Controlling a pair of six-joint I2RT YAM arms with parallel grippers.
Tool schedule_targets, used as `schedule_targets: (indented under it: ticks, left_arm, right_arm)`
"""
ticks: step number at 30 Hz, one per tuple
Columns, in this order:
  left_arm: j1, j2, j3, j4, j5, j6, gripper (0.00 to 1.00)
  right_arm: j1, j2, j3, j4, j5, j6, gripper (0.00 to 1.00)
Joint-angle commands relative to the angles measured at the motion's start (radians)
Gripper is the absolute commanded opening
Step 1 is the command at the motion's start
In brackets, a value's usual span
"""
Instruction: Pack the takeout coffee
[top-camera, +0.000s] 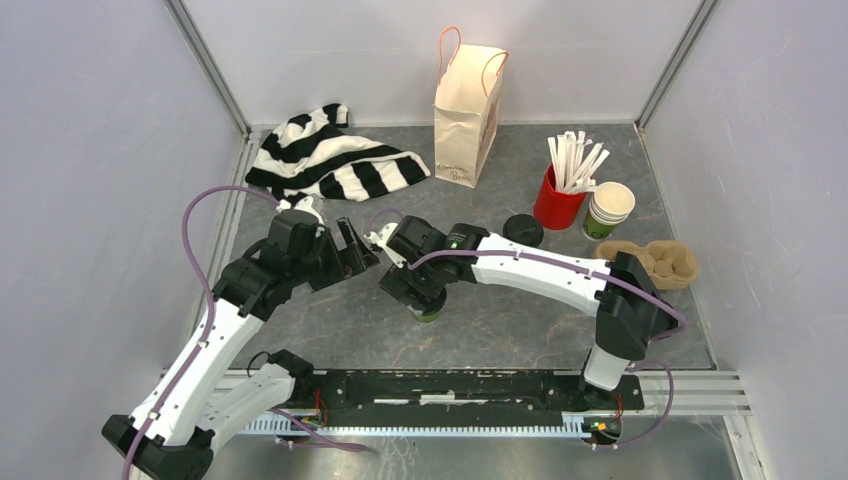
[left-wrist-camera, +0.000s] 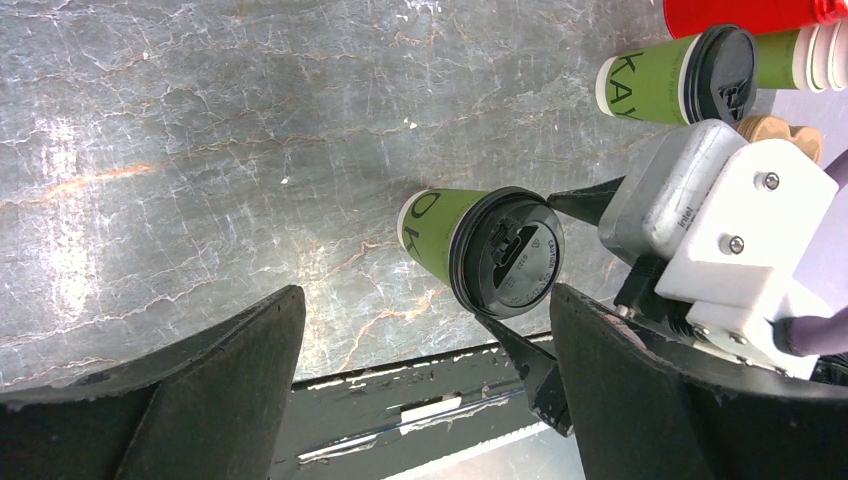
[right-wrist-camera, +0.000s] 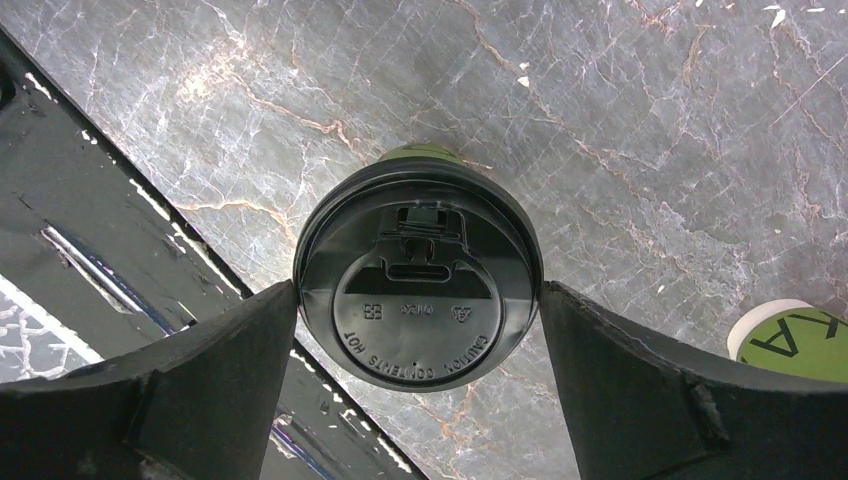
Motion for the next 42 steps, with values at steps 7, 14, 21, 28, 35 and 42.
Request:
schedule_targets:
  ticks: [7,14,21,28,35,42]
  left_arm:
    - [0.0,-0.012,0.001,-0.009,-0.008,0.023,0.97]
    - [0.0,-0.011,-0.008,-0.007,-0.002,0.019,0.97]
    - [0.0,-0.007,-0.014,-0.004,0.008,0.014,0.97]
    - [0.0,-0.005,-0.022,0.0,0.017,0.005,0.97]
    - [0.0,-0.006,-0.034,0.012,0.026,0.001,0.97]
    - [0.0,-0.003,-0.031,0.013,0.031,0.01,0.98]
  right_arm:
    - [0.004,-0.033,-0.026,-0.014,0.144,0.035,0.88]
    - [-0.068,-0.119,-0.238,0.034,0.16,0.072,0.86]
    - [-0.123,-0.18,-0.431,0.082,0.166,0.098,0.85]
    - [-0.176,-0.27,-0.497,0.07,0.183,0.127,0.84]
    - [-0.305,-0.418,-0.599,0.027,0.206,0.144,0.84]
    - [-0.382,-0.56,-0.685,-0.003,0.236,0.196,0.84]
